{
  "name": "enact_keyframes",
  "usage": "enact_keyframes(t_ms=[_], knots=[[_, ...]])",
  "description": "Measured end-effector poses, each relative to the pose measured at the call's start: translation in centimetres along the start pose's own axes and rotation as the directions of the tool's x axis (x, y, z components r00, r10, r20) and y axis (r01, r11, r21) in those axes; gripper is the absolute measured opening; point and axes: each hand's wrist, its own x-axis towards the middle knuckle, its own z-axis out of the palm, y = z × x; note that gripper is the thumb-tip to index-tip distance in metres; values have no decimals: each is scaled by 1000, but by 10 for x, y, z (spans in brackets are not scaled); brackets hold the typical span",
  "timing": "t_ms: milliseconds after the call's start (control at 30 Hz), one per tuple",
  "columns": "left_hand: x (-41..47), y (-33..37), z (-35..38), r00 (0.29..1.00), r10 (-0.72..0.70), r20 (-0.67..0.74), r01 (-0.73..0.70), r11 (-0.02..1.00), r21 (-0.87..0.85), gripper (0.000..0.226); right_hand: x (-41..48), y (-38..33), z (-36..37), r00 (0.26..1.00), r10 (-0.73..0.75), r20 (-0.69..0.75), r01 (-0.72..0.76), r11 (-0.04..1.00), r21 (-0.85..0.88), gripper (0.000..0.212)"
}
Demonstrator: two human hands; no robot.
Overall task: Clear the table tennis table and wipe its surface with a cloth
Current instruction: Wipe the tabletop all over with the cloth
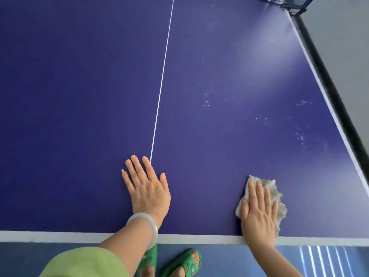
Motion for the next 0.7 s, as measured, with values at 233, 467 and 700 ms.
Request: enact_keyframes(t_ms=[233, 467, 700], knots=[[0, -2, 0, 1000, -12, 10, 12, 1000, -17, 73, -27, -68, 14, 999, 32, 11, -32, 999, 20, 60], [2, -15, -10, 999, 14, -29, -21, 972, -233, 68, -36, -58, 11, 975, -219, 28, 219, 976, -11, 61], [-51, 80, -13, 940, 312, -139, -338, 794, -506, 55, -27, 11, 3, 856, -516, 36, 515, 857, 33, 61]])
